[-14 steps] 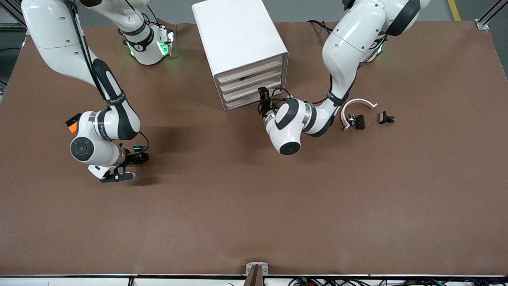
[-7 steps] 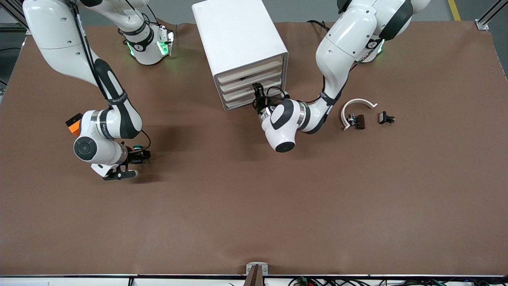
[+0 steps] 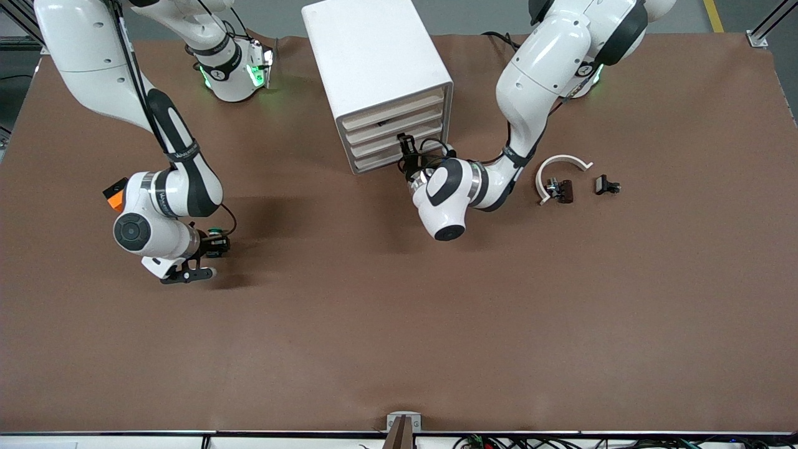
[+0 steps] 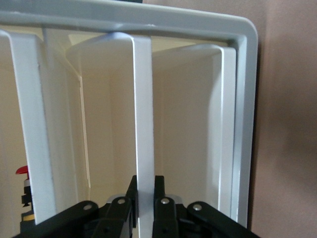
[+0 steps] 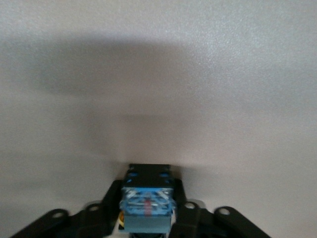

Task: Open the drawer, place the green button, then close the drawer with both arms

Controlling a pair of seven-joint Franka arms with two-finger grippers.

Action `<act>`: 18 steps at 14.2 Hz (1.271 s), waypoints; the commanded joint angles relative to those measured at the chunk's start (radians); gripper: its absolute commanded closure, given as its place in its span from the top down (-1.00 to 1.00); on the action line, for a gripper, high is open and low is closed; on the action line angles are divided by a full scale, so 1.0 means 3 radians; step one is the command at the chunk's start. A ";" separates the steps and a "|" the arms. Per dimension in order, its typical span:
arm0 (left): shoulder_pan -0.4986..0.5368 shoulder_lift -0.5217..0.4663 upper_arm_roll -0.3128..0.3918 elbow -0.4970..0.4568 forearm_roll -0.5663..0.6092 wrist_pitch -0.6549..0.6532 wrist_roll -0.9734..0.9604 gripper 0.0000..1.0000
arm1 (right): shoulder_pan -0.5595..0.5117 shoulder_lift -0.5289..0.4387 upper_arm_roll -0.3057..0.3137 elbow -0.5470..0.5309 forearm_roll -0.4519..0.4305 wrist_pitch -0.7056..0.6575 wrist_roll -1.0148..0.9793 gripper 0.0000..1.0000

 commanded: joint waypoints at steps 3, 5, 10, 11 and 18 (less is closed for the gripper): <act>0.0116 0.0011 0.0029 0.0060 -0.0085 -0.0075 -0.0041 -1.00 | 0.0019 0.0005 -0.0002 0.0043 -0.0007 0.0012 -0.0022 -0.65; 0.0208 0.0011 0.0029 0.0071 -0.0075 -0.0070 -0.0036 -1.00 | 0.0050 -0.0026 -0.0002 0.0160 -0.0007 -0.0258 -0.0006 -0.65; 0.0382 0.0011 0.0039 0.0132 -0.0050 -0.0060 0.0015 -1.00 | 0.0055 -0.0102 -0.0002 0.0763 -0.0002 -0.1341 0.0040 -0.65; 0.0408 0.0016 0.0039 0.0162 -0.0050 -0.0054 0.0015 -1.00 | 0.0060 -0.0128 -0.0002 0.0866 -0.0007 -0.1515 0.0070 -0.65; 0.0684 0.0011 0.0049 0.0321 -0.0034 0.0053 0.0153 -1.00 | 0.0397 -0.0450 -0.0002 0.1260 -0.0007 -0.2447 0.0755 -0.66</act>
